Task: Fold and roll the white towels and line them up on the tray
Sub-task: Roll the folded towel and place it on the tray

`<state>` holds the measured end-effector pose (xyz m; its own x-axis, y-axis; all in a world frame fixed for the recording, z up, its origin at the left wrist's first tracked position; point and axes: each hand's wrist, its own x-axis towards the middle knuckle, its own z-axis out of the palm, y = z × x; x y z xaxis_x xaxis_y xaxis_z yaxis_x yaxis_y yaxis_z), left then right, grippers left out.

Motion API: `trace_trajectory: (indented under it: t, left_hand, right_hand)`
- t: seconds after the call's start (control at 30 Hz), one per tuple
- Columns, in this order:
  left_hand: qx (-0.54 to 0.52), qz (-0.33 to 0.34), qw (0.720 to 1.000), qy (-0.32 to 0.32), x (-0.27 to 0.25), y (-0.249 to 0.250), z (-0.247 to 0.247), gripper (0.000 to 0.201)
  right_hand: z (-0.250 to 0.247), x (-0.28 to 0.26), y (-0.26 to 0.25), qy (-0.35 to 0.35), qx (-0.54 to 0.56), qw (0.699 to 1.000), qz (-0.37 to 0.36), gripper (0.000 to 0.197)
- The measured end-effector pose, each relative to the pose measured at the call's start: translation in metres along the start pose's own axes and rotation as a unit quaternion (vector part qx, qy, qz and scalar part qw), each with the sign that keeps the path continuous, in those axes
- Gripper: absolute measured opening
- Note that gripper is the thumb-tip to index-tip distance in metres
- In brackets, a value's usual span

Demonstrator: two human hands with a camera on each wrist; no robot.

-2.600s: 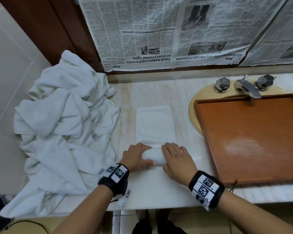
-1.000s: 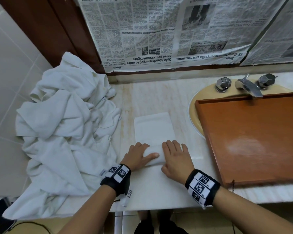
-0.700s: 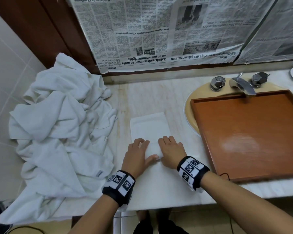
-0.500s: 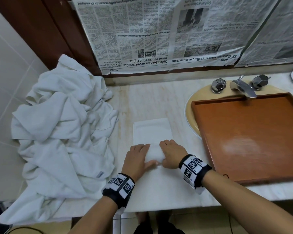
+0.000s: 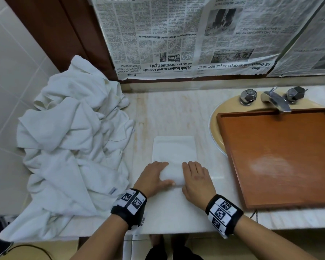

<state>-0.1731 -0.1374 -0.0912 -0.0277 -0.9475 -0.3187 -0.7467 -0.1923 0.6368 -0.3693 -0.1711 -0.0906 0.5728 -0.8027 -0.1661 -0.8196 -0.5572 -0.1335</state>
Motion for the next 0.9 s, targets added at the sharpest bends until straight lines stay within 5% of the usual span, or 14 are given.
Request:
trace_trajectory:
  t: [0.23, 0.33, 0.57, 0.67, 0.8, 0.9]
  left_hand:
    - [0.087, 0.056, 0.990, 0.099, -0.008, -0.003, 0.022, 0.082]
    - [0.064, 0.040, 0.996, 0.054, 0.003, -0.005, 0.012, 0.086]
    - [0.005, 0.017, 0.998, -0.067, 0.029, 0.004, -0.019, 0.068]
    - [0.009, 0.008, 0.997, -0.082, 0.027, 0.010, -0.022, 0.065]
    - [0.112, 0.021, 0.993, -0.017, 0.011, 0.005, -0.010, 0.091]
    - [0.068, 0.039, 0.996, 0.035, 0.003, -0.007, 0.001, 0.098]
  right_hand:
    - [-0.023, 0.024, 0.006, -0.091, 0.036, 0.995, 0.004, 0.045]
    - [-0.031, 0.027, 0.013, -0.148, 0.090, 0.985, 0.017, 0.047]
    - [-0.010, -0.006, -0.008, -0.012, -0.014, 1.000, 0.001, 0.082]
    - [-0.005, 0.002, -0.004, -0.005, -0.009, 1.000, 0.010, 0.074]
    - [-0.022, 0.019, 0.006, -0.063, 0.016, 0.998, -0.011, 0.055]
    - [-0.032, 0.030, 0.014, -0.102, 0.076, 0.992, -0.003, 0.047]
